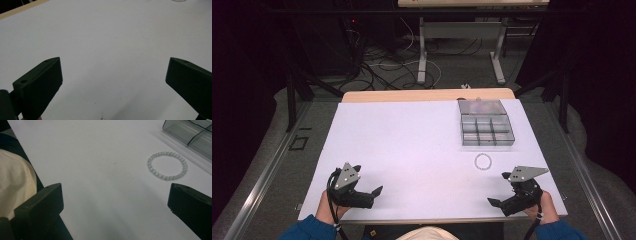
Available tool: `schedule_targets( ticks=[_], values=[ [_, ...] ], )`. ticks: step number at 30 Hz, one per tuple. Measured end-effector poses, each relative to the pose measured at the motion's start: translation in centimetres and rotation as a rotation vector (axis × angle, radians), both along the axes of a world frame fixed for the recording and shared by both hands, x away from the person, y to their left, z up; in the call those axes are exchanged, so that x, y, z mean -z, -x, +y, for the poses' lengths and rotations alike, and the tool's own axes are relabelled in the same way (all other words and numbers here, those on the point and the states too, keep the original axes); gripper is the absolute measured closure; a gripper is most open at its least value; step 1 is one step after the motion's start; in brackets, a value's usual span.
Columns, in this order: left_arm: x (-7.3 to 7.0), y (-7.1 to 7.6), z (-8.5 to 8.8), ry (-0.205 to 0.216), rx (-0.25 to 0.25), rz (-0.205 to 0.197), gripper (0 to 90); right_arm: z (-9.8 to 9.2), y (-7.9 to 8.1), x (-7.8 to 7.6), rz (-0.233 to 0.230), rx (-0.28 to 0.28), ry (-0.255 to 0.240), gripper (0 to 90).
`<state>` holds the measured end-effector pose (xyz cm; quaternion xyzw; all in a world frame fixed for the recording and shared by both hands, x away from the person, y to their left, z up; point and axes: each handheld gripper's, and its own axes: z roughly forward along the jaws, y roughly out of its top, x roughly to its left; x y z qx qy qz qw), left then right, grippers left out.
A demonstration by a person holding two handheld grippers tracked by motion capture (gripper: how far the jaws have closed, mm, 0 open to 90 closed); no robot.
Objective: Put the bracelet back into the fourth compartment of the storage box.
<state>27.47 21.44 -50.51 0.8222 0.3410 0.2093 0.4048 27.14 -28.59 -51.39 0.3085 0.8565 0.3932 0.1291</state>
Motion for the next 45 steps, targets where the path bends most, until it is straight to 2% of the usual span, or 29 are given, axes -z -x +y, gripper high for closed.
schedule_targets(
  ticks=[7, 12, 16, 17, 18, 21, 33, 45],
  values=[
    [0.0, 0.0, -0.1, -0.003, 0.001, 0.000, 1.4, 0.1, -0.2, 0.1, 0.008, 0.007, 0.001, 0.0],
    [0.1, -0.1, -0.2, -0.009, 0.008, 0.002, 1.5, 0.1, -0.6, 0.1, 0.031, 0.004, 0.010, 0.0],
    [0.1, -0.1, -0.2, -0.014, 0.009, 0.005, 1.6, 0.2, -0.9, 0.2, 0.025, 0.019, 0.004, 0.0],
    [0.1, -0.1, -0.2, -0.014, 0.009, 0.005, 1.6, 0.2, -0.9, 0.2, 0.038, 0.019, 0.004, 0.0],
    [0.1, -0.1, -0.2, -0.014, 0.008, 0.005, 1.6, 0.2, -1.1, 0.3, 0.027, 0.027, 0.000, 0.0],
    [0.1, -0.1, -0.3, -0.015, 0.011, 0.010, 1.6, 0.2, -1.7, 0.3, 0.047, 0.029, 0.002, 0.0],
    [0.1, -0.2, -0.3, -0.017, 0.005, 0.009, 1.6, 0.4, -4.2, 0.7, 0.054, 0.067, 0.001, 0.0],
    [0.1, -0.2, -0.2, -0.018, 0.005, 0.011, 1.6, 1.0, -6.2, 1.0, 0.064, 0.081, 0.025, 0.0]
  ],
)
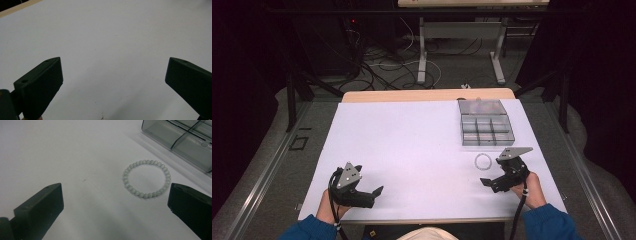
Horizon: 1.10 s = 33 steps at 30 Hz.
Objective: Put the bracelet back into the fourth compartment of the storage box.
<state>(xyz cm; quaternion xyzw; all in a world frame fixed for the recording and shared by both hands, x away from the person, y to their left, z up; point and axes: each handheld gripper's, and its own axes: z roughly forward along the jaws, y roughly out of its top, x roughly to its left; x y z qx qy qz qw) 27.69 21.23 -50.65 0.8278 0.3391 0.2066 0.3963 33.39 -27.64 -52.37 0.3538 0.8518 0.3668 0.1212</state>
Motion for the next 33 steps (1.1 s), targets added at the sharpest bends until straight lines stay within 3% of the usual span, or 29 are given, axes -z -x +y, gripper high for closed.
schedule_targets(
  ticks=[13, 33],
  values=[
    [0.0, 0.0, 0.0, -0.007, 0.003, -0.004, 1.6, 0.4, -1.9, 0.4, -0.002, 0.041, 0.014, 0.0],
    [0.0, 0.0, 0.0, -0.013, 0.004, 0.000, 1.5, 1.3, -3.7, 1.3, 0.043, 0.048, 0.031, 0.0]
  ],
)
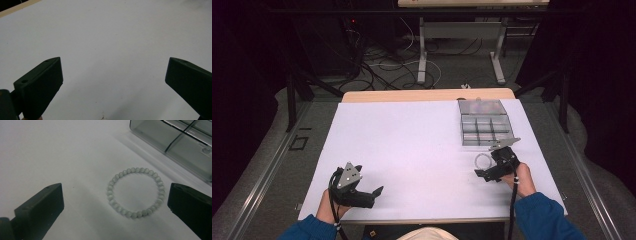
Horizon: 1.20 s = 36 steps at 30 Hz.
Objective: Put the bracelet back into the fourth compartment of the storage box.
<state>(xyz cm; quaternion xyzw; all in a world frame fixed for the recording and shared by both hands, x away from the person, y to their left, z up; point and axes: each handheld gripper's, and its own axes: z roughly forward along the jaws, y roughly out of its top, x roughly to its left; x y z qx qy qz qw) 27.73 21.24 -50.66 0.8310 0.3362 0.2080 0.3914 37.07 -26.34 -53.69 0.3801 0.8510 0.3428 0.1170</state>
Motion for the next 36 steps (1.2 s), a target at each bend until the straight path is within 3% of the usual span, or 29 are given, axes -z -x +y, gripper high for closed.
schedule_targets(
  ticks=[2, 13, 20, 36],
  values=[
    [0.0, 0.0, 0.0, 0.003, -0.001, 0.001, 1.5, 0.1, -0.1, 0.1, 0.006, 0.002, 0.007, 2.6],
    [0.0, 0.0, 0.1, 0.011, -0.010, 0.002, 1.1, 0.5, -0.2, 0.4, 0.015, 0.013, 0.029, 43.9],
    [0.0, 0.0, 0.0, 0.011, -0.011, 0.004, 1.1, 0.8, -0.2, 0.7, 0.021, -0.023, 0.046, 63.5],
    [0.1, 0.0, 0.0, 0.009, -0.010, 0.002, 1.2, 1.1, -0.2, 1.2, 0.018, -0.022, 0.078, 84.6]
  ],
)
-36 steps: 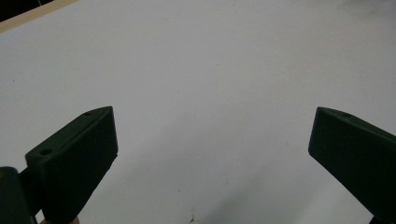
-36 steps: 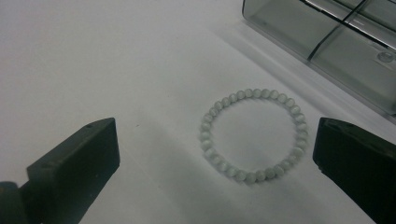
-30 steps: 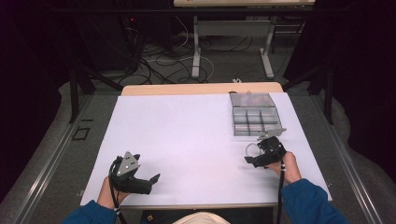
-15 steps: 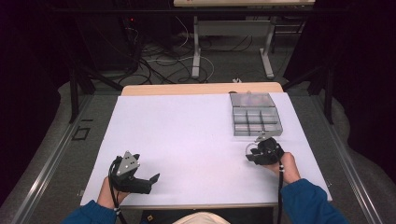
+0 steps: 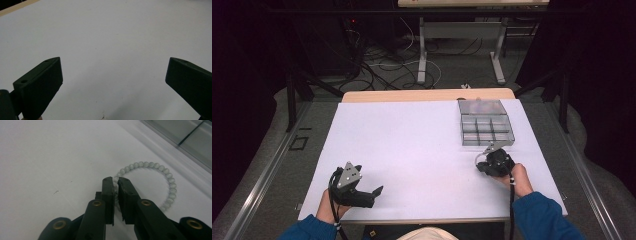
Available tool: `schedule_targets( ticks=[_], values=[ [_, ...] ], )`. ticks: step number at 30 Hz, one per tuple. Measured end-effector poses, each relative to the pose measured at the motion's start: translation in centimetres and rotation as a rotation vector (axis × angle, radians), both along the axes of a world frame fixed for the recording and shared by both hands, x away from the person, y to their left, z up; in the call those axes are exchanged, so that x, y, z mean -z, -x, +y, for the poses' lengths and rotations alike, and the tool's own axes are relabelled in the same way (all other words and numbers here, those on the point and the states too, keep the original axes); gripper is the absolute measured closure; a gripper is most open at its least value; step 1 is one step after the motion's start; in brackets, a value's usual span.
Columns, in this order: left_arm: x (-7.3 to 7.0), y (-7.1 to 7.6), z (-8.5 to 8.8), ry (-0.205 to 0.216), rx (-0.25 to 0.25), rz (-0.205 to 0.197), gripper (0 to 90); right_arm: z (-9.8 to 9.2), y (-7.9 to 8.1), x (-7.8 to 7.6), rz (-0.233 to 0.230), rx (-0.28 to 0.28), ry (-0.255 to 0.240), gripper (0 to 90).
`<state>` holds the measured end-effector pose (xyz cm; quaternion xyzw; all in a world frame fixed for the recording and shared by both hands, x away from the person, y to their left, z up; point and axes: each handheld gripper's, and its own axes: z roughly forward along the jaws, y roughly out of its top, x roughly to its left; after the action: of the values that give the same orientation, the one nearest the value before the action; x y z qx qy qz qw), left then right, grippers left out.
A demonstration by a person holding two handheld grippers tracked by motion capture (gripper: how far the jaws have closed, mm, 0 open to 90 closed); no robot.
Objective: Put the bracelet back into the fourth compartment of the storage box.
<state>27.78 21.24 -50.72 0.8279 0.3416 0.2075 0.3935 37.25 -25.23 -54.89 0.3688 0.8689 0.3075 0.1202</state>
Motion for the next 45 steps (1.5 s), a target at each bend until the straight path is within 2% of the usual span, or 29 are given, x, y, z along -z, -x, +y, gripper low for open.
schedule_targets(
  ticks=[5, 6, 8, 16, 18, 19, 23, 28, 45],
  values=[
    [0.0, 0.0, 0.0, -0.001, 0.000, -0.001, 1.3, -0.3, 0.0, 0.2, 0.012, 0.013, -0.034, 85.3],
    [0.0, 0.0, 0.0, -0.002, 0.000, -0.001, 1.3, -0.3, 0.0, 0.3, -0.002, 0.011, -0.046, 85.5],
    [0.0, 0.0, 0.0, -0.003, 0.001, -0.001, 1.3, -0.2, 0.1, 0.2, 0.000, 0.017, -0.027, 85.9],
    [0.0, 0.0, 0.0, -0.004, 0.003, -0.002, 1.3, 0.0, 0.2, 0.0, 0.010, 0.040, -0.037, 86.4],
    [0.0, 0.0, 0.0, -0.006, 0.001, -0.004, 1.3, -0.1, 0.2, -0.2, -0.006, 0.033, -0.057, 86.4],
    [0.0, 0.0, 0.0, -0.006, 0.001, -0.004, 1.3, -0.2, 0.2, -0.3, -0.002, 0.035, -0.048, 86.5],
    [0.0, 0.1, 0.0, -0.009, 0.002, -0.002, 1.3, -0.3, 0.3, -0.7, -0.014, 0.049, -0.062, 86.5],
    [-0.1, 0.1, 0.0, -0.010, 0.002, -0.002, 1.3, -0.5, 0.4, -1.2, -0.044, 0.045, -0.067, 86.5],
    [-0.1, 0.1, 0.0, -0.013, 0.007, -0.003, 1.3, -1.2, 0.7, -2.9, -0.117, 0.079, -0.133, 86.6]
  ],
)
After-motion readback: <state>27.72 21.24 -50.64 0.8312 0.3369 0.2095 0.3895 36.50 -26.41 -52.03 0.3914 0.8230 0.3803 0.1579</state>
